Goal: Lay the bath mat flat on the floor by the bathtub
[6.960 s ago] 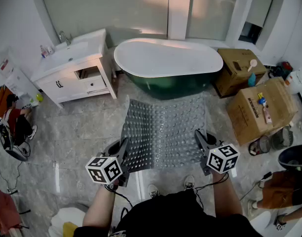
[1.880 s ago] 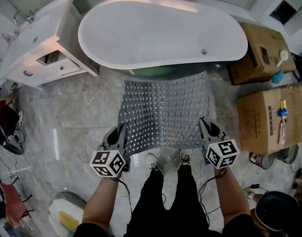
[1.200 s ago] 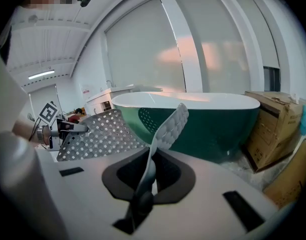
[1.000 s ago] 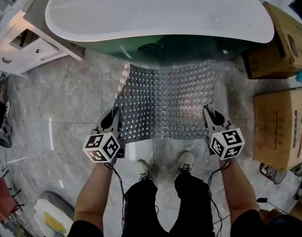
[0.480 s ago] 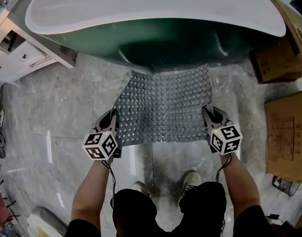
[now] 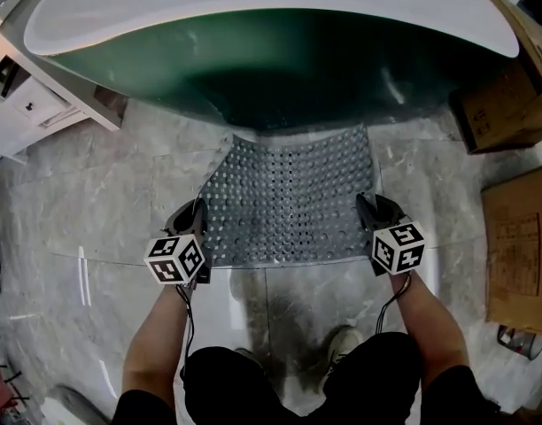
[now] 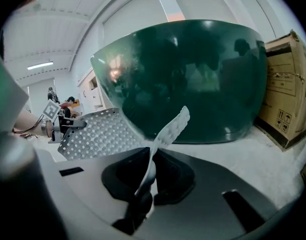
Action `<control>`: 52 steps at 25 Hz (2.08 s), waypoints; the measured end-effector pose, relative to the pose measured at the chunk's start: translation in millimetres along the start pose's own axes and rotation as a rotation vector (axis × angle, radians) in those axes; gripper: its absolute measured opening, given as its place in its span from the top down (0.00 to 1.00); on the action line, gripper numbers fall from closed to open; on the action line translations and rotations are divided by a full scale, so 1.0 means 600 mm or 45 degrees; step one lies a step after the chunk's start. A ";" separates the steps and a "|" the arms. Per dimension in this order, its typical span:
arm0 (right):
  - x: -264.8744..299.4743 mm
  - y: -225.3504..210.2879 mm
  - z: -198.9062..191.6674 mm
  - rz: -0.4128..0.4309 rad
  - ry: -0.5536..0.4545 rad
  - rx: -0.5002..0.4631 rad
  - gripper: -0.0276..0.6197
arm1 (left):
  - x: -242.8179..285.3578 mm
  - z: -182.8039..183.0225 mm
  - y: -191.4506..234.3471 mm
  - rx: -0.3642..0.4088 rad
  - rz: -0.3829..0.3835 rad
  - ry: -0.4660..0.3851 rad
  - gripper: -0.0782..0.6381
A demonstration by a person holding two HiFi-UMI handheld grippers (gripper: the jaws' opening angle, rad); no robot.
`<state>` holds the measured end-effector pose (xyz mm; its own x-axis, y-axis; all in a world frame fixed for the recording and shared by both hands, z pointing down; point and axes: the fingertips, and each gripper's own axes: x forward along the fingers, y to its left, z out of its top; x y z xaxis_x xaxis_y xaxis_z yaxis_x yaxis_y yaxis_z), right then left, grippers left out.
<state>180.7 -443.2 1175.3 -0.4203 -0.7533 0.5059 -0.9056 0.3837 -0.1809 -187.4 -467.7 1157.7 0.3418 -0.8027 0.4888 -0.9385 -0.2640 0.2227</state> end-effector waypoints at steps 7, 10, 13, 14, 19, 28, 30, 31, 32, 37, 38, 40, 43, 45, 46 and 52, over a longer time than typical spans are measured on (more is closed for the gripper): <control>0.025 -0.035 -0.034 -0.026 0.036 0.045 0.91 | 0.031 -0.033 0.029 -0.017 0.049 0.016 0.85; 0.039 -0.054 -0.059 -0.052 0.077 0.082 0.91 | 0.040 -0.049 0.045 -0.009 0.082 0.042 0.85; 0.049 -0.074 -0.081 -0.083 0.114 0.120 0.91 | 0.044 -0.070 0.062 -0.025 0.122 0.073 0.85; 0.052 -0.080 -0.087 -0.093 0.124 0.135 0.91 | 0.045 -0.076 0.069 -0.029 0.137 0.083 0.85; 0.062 -0.114 -0.118 -0.173 0.191 0.172 0.91 | 0.053 -0.103 0.090 -0.010 0.211 0.147 0.85; 0.054 -0.143 -0.114 -0.240 0.137 0.142 0.77 | 0.057 -0.081 0.092 0.029 0.256 0.105 0.83; 0.053 -0.141 -0.111 -0.232 0.126 0.139 0.81 | 0.057 -0.076 0.083 0.033 0.239 0.092 0.83; 0.052 -0.138 -0.110 -0.223 0.121 0.136 0.85 | 0.056 -0.074 0.079 0.035 0.229 0.087 0.83; 0.052 -0.134 -0.108 -0.209 0.115 0.133 0.92 | 0.056 -0.072 0.075 0.040 0.219 0.083 0.83; 0.054 -0.113 -0.092 -0.159 0.086 0.115 0.93 | 0.051 -0.066 0.064 0.077 0.182 0.079 0.86; 0.054 -0.110 -0.089 -0.157 0.084 0.106 0.93 | 0.050 -0.066 0.062 0.073 0.175 0.077 0.87; 0.054 -0.104 -0.084 -0.152 0.081 0.088 0.93 | 0.048 -0.066 0.061 0.071 0.165 0.074 0.87; 0.051 -0.095 -0.073 -0.137 0.068 0.069 0.93 | 0.044 -0.060 0.058 0.075 0.152 0.065 0.87; 0.047 -0.088 -0.062 -0.130 0.057 0.061 0.93 | 0.038 -0.051 0.054 0.069 0.141 0.049 0.87; 0.044 -0.084 -0.056 -0.128 0.050 0.062 0.93 | 0.033 -0.045 0.052 0.064 0.133 0.041 0.87; 0.000 -0.047 0.003 -0.124 0.026 0.078 0.93 | -0.018 0.011 0.021 0.047 0.080 0.020 0.87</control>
<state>206.2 -455.1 1178.6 -0.3294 -0.7743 0.5404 -0.9441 0.2756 -0.1807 -203.0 -466.2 1149.6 0.2824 -0.8101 0.5138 -0.9592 -0.2329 0.1601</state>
